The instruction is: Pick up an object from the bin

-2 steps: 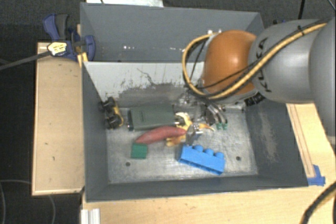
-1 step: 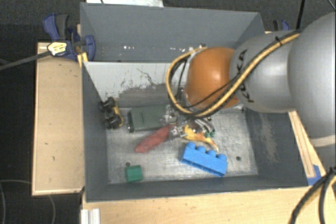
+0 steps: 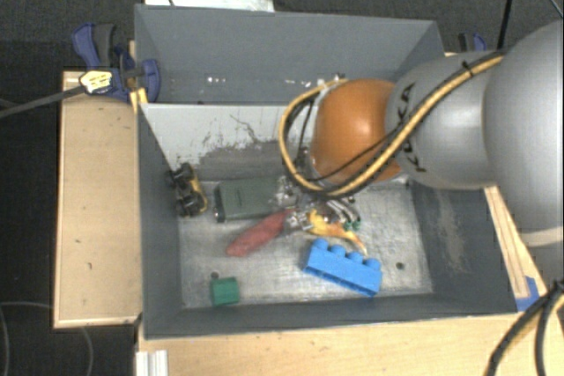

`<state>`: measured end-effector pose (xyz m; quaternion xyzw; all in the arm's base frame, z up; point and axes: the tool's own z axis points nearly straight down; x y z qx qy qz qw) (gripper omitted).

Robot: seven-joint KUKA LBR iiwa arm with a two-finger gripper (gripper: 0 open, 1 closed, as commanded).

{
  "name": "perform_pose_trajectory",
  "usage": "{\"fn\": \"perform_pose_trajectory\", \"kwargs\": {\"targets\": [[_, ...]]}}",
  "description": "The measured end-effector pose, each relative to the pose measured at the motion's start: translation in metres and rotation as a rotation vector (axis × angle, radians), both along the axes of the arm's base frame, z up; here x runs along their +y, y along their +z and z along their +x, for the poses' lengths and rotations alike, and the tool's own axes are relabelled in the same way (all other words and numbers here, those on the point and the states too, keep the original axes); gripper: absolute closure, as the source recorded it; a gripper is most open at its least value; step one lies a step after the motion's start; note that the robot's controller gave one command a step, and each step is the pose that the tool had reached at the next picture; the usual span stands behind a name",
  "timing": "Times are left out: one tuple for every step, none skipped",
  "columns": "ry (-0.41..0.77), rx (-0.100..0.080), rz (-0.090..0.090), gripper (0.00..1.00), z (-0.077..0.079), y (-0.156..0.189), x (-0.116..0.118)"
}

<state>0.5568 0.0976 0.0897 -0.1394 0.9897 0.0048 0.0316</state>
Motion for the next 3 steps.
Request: {"fn": "perform_pose_trajectory", "kwargs": {"targets": [[-0.001, 0.024, -0.007, 1.00, -0.0024, 0.0017, -0.0041], [-0.002, 0.024, -0.007, 1.00, -0.0025, 0.0017, -0.0041], [-0.003, 0.024, -0.007, 1.00, -0.0025, 0.0017, -0.0041]]}}
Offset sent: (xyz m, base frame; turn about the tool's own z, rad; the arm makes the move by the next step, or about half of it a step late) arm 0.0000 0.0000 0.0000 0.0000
